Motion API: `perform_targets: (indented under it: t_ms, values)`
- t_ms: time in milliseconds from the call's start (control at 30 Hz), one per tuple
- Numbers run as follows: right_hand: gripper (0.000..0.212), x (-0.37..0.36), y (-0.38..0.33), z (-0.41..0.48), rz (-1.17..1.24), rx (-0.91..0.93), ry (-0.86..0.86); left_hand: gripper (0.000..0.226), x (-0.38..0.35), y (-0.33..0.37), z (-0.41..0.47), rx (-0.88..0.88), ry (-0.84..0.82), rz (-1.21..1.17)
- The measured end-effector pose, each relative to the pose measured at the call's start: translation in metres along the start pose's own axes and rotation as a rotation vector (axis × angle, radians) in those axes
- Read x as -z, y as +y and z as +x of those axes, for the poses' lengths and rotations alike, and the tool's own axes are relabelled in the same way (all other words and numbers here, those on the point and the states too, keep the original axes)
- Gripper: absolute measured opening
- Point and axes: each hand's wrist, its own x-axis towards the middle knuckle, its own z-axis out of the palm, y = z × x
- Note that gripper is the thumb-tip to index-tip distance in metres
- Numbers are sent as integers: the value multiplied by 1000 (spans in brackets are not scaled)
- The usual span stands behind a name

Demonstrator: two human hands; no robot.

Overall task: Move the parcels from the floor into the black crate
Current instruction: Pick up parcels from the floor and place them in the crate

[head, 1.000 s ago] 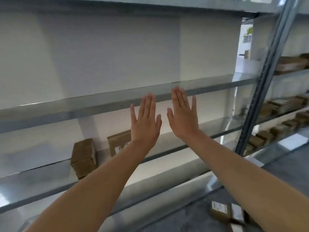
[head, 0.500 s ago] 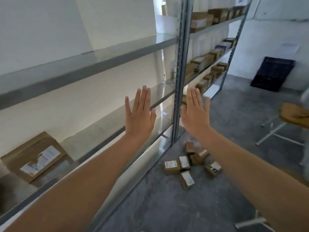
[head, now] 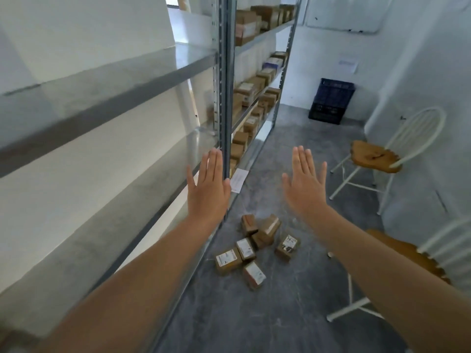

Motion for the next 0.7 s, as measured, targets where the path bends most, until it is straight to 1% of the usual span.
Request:
perform_targets:
  t_ms: [67, 167, 267, 400, 600, 700]
  values:
    - [64, -8, 5, 1, -7, -62, -27, 65, -14, 1, 7, -2, -42, -73]
    - [64, -20, 11, -1, -22, -115, -54, 65, -30, 13, 17, 61, -107, -207]
    - [64, -25, 21, -3, -50, -127, -75, 65, -42, 30, 26, 27, -153, -263]
    - [64, -26, 40, 11, -42, -191, -74, 66, -57, 46, 45, -49, -158, -265]
    - [64, -39, 72, 53, -8, -205, -81, 66, -86, 68, 74, -53, -154, -253]
    - [64, -51, 93, 78, 5, -177, -90, 66, -104, 84, 91, -31, -153, -231]
